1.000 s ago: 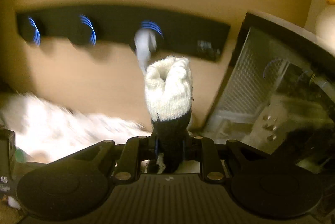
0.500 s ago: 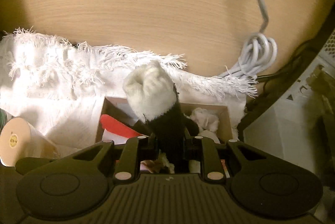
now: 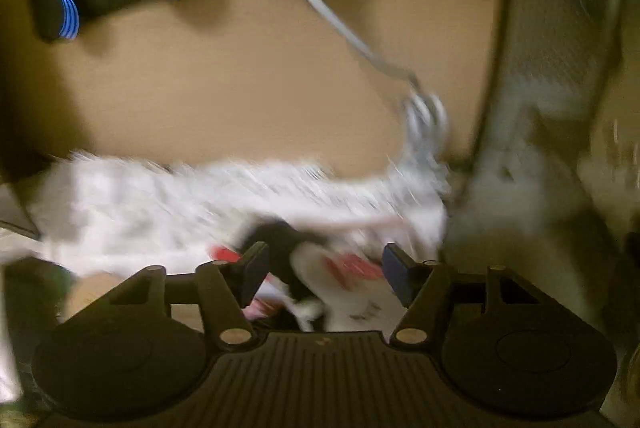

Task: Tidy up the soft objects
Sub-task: 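Carry both plush toys into the pink box and open both grippers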

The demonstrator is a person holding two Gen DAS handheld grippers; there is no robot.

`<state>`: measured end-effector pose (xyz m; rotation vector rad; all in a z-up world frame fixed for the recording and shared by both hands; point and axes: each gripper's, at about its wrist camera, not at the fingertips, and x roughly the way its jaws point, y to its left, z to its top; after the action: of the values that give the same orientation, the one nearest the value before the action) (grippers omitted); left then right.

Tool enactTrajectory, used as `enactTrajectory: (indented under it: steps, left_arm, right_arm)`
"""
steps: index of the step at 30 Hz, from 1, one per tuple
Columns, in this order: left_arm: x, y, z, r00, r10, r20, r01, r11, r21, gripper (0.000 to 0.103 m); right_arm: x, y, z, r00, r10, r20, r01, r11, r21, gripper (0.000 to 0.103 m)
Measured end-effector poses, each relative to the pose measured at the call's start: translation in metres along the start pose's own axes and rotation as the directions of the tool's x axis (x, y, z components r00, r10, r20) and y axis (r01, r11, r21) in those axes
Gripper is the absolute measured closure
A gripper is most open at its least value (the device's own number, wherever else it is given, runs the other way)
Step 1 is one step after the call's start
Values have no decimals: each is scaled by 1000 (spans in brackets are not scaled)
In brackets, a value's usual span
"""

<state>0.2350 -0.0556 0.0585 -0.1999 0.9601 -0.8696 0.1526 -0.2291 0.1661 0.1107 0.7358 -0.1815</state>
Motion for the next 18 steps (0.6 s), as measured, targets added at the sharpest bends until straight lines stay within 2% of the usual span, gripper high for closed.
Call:
enactTrajectory:
  steps: [1, 4, 7, 11, 18]
  left_arm:
    - [-2, 0, -1, 1000, 12, 1, -12, 1000, 9, 76]
    - [-5, -1, -3, 1000, 26, -2, -26, 999, 19, 76]
    - [-7, -7, -5, 998, 56, -6, -56, 997, 57, 78]
    - [-5, -16, -6, 993, 117, 2, -116, 978, 173, 78]
    - [5, -13, 12, 986, 169, 3, -166, 968, 187, 79]
  right_arm:
    - [10, -5, -6, 1000, -10, -28, 10, 1000, 17, 51]
    - [43, -20, -27, 994, 12, -110, -1, 995, 95, 51]
    - [50, -18, -41, 998, -12, -64, 18, 997, 80, 51]
    - [45, -18, -43, 998, 30, -60, -23, 994, 107, 51]
    - [37, -16, -51, 991, 120, -60, -106, 975, 197, 51]
